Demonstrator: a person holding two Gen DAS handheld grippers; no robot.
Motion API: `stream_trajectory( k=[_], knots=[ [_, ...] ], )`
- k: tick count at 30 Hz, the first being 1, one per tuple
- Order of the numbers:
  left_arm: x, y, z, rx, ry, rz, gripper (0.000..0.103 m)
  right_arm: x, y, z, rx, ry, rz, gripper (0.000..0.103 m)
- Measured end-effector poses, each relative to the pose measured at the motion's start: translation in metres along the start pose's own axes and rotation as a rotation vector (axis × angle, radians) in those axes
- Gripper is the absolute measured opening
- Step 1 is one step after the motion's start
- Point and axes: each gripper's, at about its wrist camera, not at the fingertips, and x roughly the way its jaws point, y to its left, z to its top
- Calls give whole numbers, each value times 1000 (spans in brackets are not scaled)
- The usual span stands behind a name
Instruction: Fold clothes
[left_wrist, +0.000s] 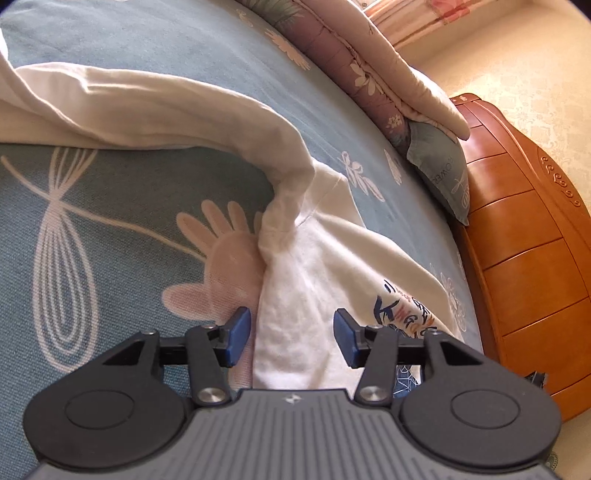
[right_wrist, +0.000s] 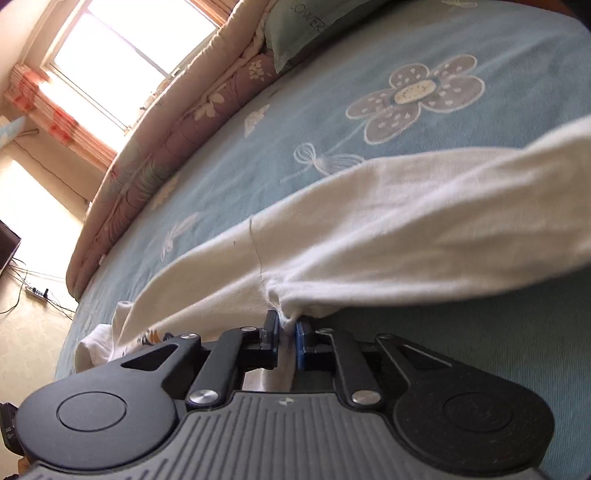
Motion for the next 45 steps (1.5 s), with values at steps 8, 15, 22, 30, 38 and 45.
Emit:
stream_trajectory(
  k=[8, 15, 22, 30, 38, 45],
  knots=[
    [-3, -10, 1, 40, 2, 36, 49, 12, 18, 27, -132, 27, -107, 17],
    [-17, -72, -18, 355, -4, -20, 50, -43, 52, -21, -245, 11, -97, 52],
    [19, -88, -64, 606, 128, 44, 50, -24, 114, -104, -536, 196, -28, 69],
    [-43, -46, -74, 588, 109, 118, 53, -75, 94, -161, -746, 233, -170, 87],
    [-29, -105, -102, 795, 71, 120, 62, -71, 149, -184, -845, 193, -68, 88],
    [-34, -76, -121, 745, 107, 210, 66, -77, 133, -215, -844, 257, -110, 102]
  ],
)
